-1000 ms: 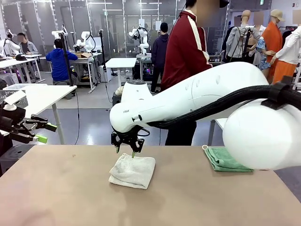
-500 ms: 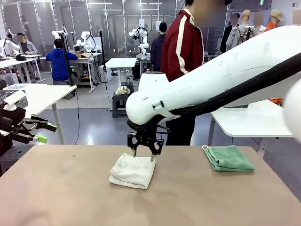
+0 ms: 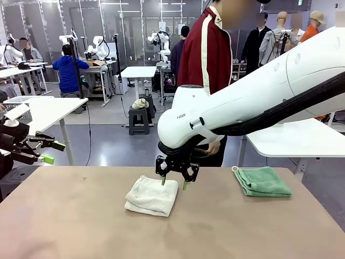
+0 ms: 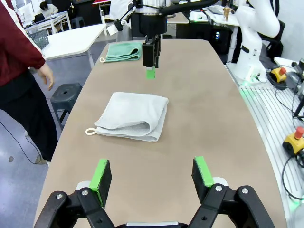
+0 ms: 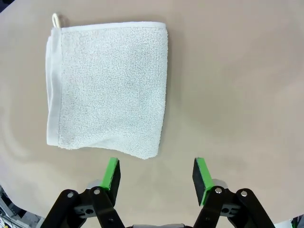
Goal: Fold the towels and place them in the basket.
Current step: When a person lays out a Towel with hook on the table, fold it in half twice.
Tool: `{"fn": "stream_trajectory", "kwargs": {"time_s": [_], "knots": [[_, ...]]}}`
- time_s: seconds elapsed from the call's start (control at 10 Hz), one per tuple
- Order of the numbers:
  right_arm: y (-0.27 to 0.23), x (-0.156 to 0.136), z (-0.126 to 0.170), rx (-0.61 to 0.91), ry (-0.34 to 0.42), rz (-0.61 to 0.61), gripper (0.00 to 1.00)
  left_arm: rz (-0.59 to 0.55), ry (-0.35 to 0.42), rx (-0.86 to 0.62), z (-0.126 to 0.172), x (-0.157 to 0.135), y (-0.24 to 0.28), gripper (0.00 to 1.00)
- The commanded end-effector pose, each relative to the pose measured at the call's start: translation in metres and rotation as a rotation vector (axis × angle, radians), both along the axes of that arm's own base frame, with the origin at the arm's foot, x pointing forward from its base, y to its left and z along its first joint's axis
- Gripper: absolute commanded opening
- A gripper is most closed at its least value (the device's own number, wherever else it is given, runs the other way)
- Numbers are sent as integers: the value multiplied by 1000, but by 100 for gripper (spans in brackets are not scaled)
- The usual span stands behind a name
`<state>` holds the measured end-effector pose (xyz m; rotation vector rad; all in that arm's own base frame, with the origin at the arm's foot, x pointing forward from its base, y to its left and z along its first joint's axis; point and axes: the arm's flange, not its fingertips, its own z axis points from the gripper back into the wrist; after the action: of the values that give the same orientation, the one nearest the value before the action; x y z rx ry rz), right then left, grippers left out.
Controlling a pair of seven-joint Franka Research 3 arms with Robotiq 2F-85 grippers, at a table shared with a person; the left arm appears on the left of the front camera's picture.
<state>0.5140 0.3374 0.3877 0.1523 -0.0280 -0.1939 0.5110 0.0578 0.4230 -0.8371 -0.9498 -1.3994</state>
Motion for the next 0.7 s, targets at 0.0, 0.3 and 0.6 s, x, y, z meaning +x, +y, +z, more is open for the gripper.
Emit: {"fn": "stream_trajectory", "kwargs": {"time_s": [0.0, 0.3, 0.6], "knots": [[-3, 1, 2, -14, 7, -7, 77, 3, -6, 2, 2, -3, -1, 86], [-3, 1, 2, -14, 7, -7, 77, 3, -6, 2, 2, -3, -1, 86], [-3, 1, 2, -14, 7, -7, 77, 3, -6, 2, 2, -3, -1, 86]]}}
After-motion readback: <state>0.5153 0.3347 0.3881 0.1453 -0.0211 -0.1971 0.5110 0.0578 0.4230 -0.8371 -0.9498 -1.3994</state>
